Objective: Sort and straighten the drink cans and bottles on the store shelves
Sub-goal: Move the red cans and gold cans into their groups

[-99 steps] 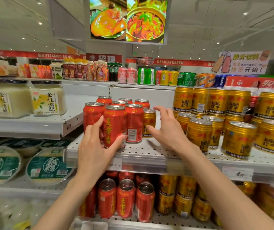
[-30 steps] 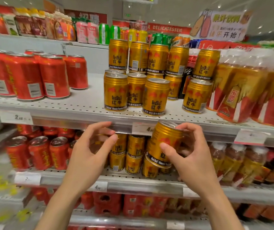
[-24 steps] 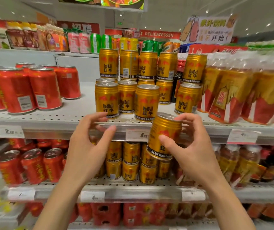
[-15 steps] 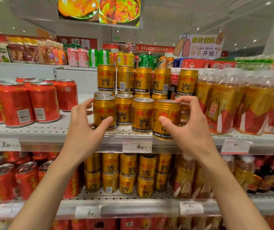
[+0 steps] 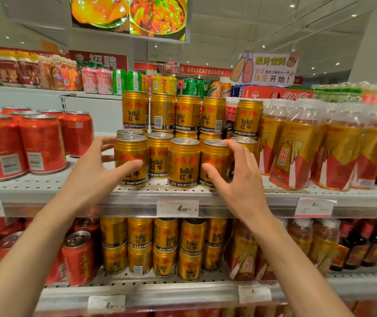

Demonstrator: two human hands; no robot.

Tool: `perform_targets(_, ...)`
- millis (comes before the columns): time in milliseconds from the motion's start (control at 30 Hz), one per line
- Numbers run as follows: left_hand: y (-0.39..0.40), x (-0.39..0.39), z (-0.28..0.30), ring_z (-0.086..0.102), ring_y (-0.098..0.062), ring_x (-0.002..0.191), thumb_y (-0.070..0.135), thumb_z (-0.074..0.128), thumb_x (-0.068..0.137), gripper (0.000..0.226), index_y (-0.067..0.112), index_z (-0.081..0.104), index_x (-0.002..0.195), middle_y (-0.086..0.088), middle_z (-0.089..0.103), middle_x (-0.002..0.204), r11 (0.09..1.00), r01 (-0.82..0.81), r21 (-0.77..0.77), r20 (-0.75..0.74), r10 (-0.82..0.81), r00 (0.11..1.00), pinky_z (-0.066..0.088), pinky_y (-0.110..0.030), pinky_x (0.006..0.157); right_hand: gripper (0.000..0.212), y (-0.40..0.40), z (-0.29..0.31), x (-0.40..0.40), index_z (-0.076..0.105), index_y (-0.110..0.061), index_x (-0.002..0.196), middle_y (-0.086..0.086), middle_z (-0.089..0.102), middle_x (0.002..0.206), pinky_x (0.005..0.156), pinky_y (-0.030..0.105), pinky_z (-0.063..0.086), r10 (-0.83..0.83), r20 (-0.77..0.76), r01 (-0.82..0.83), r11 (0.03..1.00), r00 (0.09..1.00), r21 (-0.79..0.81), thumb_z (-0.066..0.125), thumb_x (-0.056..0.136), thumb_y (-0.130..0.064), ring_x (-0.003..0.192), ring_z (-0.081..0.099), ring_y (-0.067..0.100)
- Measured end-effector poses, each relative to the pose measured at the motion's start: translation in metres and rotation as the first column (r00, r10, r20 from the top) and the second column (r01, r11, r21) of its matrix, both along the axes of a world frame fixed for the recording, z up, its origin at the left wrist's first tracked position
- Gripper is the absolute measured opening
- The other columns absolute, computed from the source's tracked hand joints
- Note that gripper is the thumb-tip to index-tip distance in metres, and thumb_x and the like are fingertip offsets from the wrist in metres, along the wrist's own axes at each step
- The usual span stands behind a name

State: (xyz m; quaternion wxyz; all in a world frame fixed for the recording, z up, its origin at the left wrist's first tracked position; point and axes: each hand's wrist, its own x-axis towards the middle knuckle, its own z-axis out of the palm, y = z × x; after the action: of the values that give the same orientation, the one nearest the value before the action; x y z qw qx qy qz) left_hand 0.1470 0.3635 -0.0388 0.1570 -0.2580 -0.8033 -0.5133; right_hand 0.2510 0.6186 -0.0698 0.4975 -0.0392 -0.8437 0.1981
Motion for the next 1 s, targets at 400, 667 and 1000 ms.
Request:
perform_targets(400,0.009,-0.002,-0.016,0.05,-0.006,0.127,0.073,0.068,0.074,0.085,0.035,0.039,0.145,0.014,0.05,0.148,0.999,-0.043,-0.031,-0.077,0.04,0.996,0.047,-0.044,0.104,0.073,0.0,-0.008,-0.012,0.03,-0.029,0.156,0.001,0.045,0.124,0.067,0.041,0.059,-0.128,0.013,0.128,0.991,0.992,0.043,0.054,0.095,-0.06,0.094,0.058,0.019)
perform_targets(667,-0.001,0.009,-0.027,0.056,-0.002,0.122,0.05,0.07,0.087,0.061,0.034,0.049,0.141,0.015,0.056,0.139,0.994,-0.036,0.104,-0.108,0.048,0.993,0.055,-0.03,0.095,0.064,-0.016,-0.015,0.018,0.042,-0.029,0.149,-0.012,0.047,0.136,0.094,0.034,0.056,0.088,0.013,-0.082,0.961,0.996,-0.263,0.063,0.092,-0.05,0.117,0.056,0.009)
perform_targets(1000,-0.033,0.071,-0.094,0.067,-0.005,0.099,0.022,0.071,0.091,0.035,0.026,0.061,0.124,0.008,0.07,0.112,0.97,0.009,0.243,0.036,-0.019,0.999,0.051,-0.015,0.084,0.027,-0.078,-0.074,0.062,0.063,-0.031,0.118,-0.015,0.069,0.099,0.077,0.014,0.051,0.484,0.032,-0.367,0.704,0.875,-0.608,0.07,0.092,-0.027,0.092,0.066,0.005)
